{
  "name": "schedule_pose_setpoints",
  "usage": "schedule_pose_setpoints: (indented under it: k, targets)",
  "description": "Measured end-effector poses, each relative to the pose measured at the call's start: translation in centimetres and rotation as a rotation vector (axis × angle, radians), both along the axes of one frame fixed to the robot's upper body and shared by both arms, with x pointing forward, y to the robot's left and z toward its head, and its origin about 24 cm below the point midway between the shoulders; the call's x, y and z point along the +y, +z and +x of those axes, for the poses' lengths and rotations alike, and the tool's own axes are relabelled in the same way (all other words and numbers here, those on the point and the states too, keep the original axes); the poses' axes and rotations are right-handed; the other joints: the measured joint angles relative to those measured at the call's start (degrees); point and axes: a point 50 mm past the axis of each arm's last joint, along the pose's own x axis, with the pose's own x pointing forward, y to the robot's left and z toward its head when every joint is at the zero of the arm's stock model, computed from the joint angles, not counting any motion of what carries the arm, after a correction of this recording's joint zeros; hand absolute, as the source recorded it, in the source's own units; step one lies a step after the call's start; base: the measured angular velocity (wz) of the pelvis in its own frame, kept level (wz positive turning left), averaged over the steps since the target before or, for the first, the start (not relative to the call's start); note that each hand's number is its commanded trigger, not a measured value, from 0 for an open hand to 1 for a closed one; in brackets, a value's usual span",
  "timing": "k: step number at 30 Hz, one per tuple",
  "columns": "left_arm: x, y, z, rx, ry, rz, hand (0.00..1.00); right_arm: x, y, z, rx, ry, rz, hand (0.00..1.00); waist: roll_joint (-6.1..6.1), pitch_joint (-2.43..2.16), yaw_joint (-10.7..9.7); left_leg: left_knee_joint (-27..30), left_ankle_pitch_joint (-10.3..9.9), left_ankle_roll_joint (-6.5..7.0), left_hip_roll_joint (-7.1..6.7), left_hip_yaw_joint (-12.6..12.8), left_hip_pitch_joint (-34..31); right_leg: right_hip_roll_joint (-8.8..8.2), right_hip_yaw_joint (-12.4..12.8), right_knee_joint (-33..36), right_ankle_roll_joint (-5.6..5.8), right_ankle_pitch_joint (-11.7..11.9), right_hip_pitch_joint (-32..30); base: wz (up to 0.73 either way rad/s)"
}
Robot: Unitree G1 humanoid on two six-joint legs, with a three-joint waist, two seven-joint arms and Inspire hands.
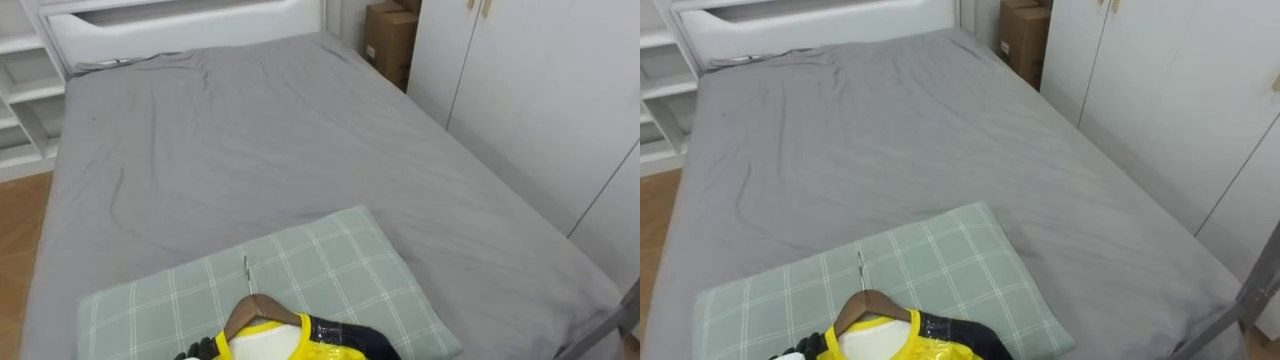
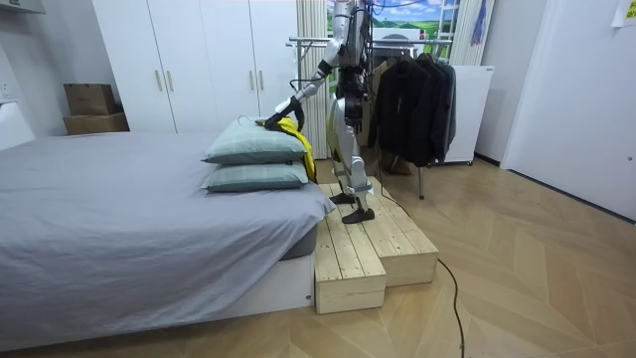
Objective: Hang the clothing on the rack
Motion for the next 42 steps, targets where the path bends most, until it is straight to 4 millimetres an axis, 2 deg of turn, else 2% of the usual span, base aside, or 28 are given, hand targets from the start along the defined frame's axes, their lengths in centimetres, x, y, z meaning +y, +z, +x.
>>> schedule_pose_setpoints:
  k: [5, 12, 14, 19, 23, 28, 34, 42]
  targets:
    - [-0.3, 0.4, 1.0, -0.022, -0.024, 0.005, 0.00, 0.0, 0.0, 0.0, -0.008, -0.008, 0.001, 0.00, 0.59, -0.14, 0.0, 0.1, 0.0, 0.00, 0.07, 0.2, 0.0, 0.06, 0.1, 0.1, -0.03, 0.0, -0.1, 0.00]
    - [0.1, 0.9, 2.0, -0.046, -0.018, 0.007, 0.00, -0.2, 0.1, 0.8, -0.031, -0.002, -0.019, 0.00, 0.28, -0.15, 0.1, 0.3, 0.1, 0.09, 0.06, 1.2, -1.9, -0.02, 0.2, 1.4, -0.20, 0.2, -2.8, -0.06]
    - [0.2, 1.0, 2.2, -0.053, 0.007, -0.014, 0.00, -0.3, 0.1, 1.0, -0.035, -0.002, -0.033, 0.00, 0.09, -0.02, 0.1, 0.3, 0.1, 0.09, 0.25, 1.6, -1.9, 0.17, 0.4, 1.3, -0.36, 0.3, -3.0, -0.10]
    - [0.5, 1.3, 2.8, -0.068, 0.020, -0.016, 0.00, -0.5, 0.1, 1.2, -0.052, 0.004, -0.060, 0.00, 0.32, -0.17, 0.1, 0.4, 0.1, 0.09, 0.40, 1.8, -2.7, 0.33, 0.4, 1.1, -0.52, 0.4, -3.7, -0.01]
    - [1.6, 2.1, 3.6, -0.106, 0.027, 0.000, 0.00, -0.6, 0.2, 1.8, -0.081, 0.013, -0.077, 0.00, 0.50, -0.23, 0.0, 0.8, 0.1, 0.09, 0.50, 1.9, -3.6, 0.34, 0.4, 1.2, -0.58, 0.6, -4.6, 0.00]
    - [1.4, 2.6, 4.5, -0.131, 0.019, -0.006, 0.00, -0.5, 0.2, 1.8, -0.084, 0.033, -0.074, 0.00, 0.45, -0.18, 0.1, 0.9, 0.1, 0.08, 0.67, 2.2, -3.9, 0.44, 0.4, 1.3, -0.63, 0.6, -4.8, 0.00]
    - [1.3, 2.7, 4.6, -0.140, 0.007, -0.020, 0.00, -0.4, 0.2, 1.9, -0.089, 0.044, -0.074, 0.00, 0.13, 0.10, 0.1, 0.9, 0.1, 0.08, 0.74, 3.2, -4.0, 0.43, 0.5, 1.2, -0.64, 0.6, -4.9, 0.00]
    - [1.5, 2.2, 4.1, -0.113, 0.045, -0.031, 0.00, -0.5, 0.2, 2.2, -0.097, 0.054, -0.087, 0.00, 0.08, 0.12, 0.0, 0.9, 0.1, 0.08, 0.75, 3.2, -4.8, 0.38, 0.4, 1.2, -0.64, 0.7, -5.7, 0.00]
